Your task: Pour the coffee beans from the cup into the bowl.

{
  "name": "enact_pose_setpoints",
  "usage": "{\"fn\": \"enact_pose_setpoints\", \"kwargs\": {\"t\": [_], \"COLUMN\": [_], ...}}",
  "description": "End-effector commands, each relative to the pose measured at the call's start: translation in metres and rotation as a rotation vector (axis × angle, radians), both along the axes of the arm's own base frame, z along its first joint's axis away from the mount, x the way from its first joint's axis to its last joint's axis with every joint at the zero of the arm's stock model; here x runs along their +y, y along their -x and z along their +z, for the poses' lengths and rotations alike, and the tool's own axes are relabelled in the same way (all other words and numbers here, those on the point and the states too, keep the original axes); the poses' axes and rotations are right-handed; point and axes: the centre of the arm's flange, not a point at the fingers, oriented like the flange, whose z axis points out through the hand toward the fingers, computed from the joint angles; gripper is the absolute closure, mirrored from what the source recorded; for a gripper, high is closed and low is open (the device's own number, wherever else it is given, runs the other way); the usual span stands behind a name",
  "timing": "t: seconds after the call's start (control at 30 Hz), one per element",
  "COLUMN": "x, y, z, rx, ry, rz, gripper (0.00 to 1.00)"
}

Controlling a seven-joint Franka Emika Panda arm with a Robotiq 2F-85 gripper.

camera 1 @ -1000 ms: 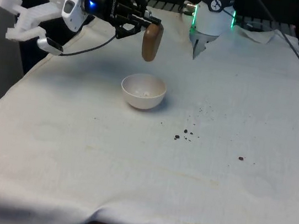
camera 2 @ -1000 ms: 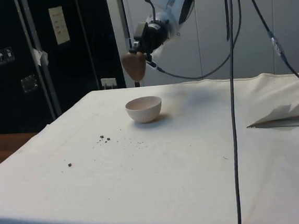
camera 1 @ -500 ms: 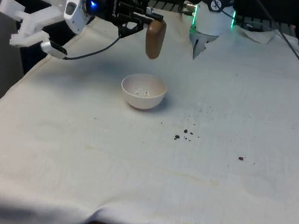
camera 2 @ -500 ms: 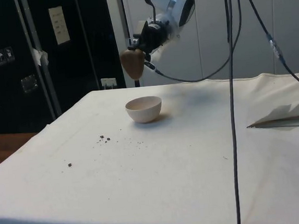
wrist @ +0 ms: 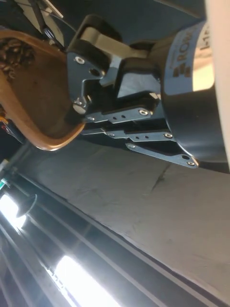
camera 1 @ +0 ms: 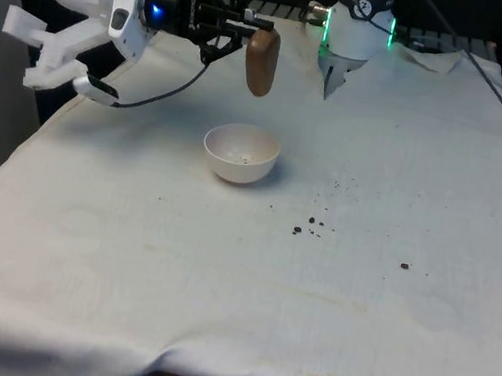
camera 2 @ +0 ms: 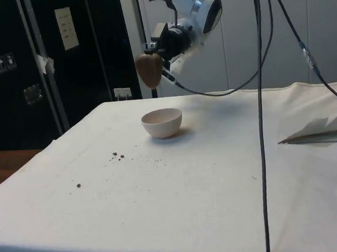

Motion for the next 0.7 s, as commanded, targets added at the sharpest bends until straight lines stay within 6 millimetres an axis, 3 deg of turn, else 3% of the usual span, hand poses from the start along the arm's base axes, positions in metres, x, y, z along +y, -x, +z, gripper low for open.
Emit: {"fn": "enact_pose_setpoints", "kwargs": {"t": [0.0, 0.67], "x": [0.0004, -0.0041], "y": [0.0001, 0.0009], "z": [-0.0009, -0.0043], "rx": [-0.001, -0.021], "ry": [-0.006, -0.117], "rz": [0.000, -0.012], "gripper": [1.00, 1.00]}}
